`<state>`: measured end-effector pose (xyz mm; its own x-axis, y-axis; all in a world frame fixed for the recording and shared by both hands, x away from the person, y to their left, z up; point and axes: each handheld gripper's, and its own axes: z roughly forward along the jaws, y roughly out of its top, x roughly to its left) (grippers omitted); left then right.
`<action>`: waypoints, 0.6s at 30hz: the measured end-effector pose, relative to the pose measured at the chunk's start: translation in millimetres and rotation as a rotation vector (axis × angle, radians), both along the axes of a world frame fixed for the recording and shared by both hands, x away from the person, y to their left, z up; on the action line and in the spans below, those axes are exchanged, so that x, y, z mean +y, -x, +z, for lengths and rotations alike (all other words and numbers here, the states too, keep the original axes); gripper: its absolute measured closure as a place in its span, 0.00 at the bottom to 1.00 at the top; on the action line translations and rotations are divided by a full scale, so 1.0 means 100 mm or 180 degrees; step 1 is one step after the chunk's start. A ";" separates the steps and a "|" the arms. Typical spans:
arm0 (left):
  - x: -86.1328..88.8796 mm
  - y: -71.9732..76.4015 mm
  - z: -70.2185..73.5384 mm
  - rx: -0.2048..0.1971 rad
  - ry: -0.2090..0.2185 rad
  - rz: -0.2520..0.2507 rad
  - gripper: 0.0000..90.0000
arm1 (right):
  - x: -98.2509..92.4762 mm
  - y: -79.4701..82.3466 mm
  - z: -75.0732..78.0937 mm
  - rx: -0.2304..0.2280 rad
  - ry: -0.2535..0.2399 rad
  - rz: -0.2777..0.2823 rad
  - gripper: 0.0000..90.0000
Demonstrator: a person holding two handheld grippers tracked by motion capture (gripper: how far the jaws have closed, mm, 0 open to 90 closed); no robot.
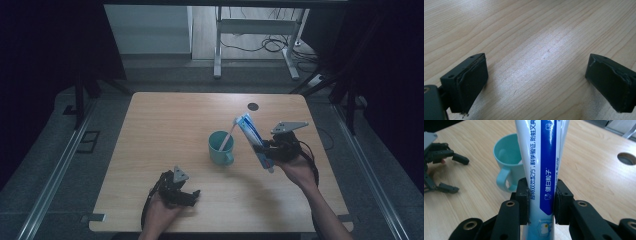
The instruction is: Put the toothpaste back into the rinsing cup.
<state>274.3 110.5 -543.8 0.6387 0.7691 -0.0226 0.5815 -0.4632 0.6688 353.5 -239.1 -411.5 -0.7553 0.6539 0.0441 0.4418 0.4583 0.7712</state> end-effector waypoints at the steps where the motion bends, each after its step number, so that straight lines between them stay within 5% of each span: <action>1: 0.00 0.00 0.00 0.0000 0.0000 -0.0001 0.05 | 0.01 0.00 0.01 -0.0026 -0.0018 -0.0001 0.77; 18: 0.00 0.00 0.00 0.0002 0.0002 0.0000 0.05 | 0.15 -0.07 0.12 -0.0203 -0.0256 0.0013 0.77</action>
<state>274.3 110.5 -543.9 0.6387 0.7691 -0.0236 0.5819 -0.4627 0.6688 360.2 -224.0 -399.6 -0.7609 0.6471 0.0481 0.3890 0.3955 0.8320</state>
